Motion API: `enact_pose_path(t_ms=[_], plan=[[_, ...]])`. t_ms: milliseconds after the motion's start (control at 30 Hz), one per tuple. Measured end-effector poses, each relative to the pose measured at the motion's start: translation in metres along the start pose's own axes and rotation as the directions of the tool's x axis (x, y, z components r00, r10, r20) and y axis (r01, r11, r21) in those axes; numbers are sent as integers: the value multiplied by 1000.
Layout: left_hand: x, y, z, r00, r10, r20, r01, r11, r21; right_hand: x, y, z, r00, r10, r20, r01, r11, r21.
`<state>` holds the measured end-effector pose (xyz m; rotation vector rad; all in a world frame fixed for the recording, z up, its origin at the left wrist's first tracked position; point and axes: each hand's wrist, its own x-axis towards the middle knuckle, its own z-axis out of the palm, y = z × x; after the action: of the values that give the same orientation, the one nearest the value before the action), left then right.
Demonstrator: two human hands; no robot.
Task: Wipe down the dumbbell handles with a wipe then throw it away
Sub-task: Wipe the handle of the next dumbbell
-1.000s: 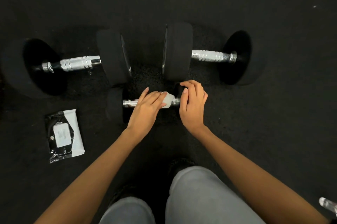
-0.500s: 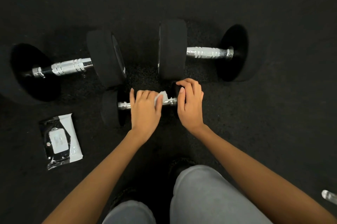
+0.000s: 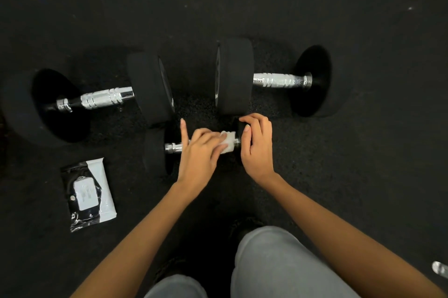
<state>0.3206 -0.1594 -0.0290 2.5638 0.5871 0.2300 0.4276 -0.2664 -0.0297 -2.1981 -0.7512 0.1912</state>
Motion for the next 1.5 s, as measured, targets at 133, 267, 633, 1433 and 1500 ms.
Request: enact_pose_path(t_ms=[133, 267, 633, 1433, 1500], plan=[[16, 2, -5, 977, -186, 101, 179, 981, 71, 0, 0, 0, 1000, -3, -4, 3, 1000, 5], [43, 12, 0, 894, -248, 373, 226, 969, 104, 1, -1, 0, 1000, -1, -5, 1, 1000, -10], [23, 22, 5, 986, -97, 137, 107, 992, -71, 1, -1, 1, 1000, 5, -9, -5, 1000, -16], [1, -3, 13, 940, 339, -47, -324, 925, 200, 1, -3, -1, 1000, 13, 16, -12, 999, -29], [-7, -14, 11, 935, 346, -80, -322, 920, 224, 1, -2, -1, 1000, 13, 26, -13, 1000, -28]])
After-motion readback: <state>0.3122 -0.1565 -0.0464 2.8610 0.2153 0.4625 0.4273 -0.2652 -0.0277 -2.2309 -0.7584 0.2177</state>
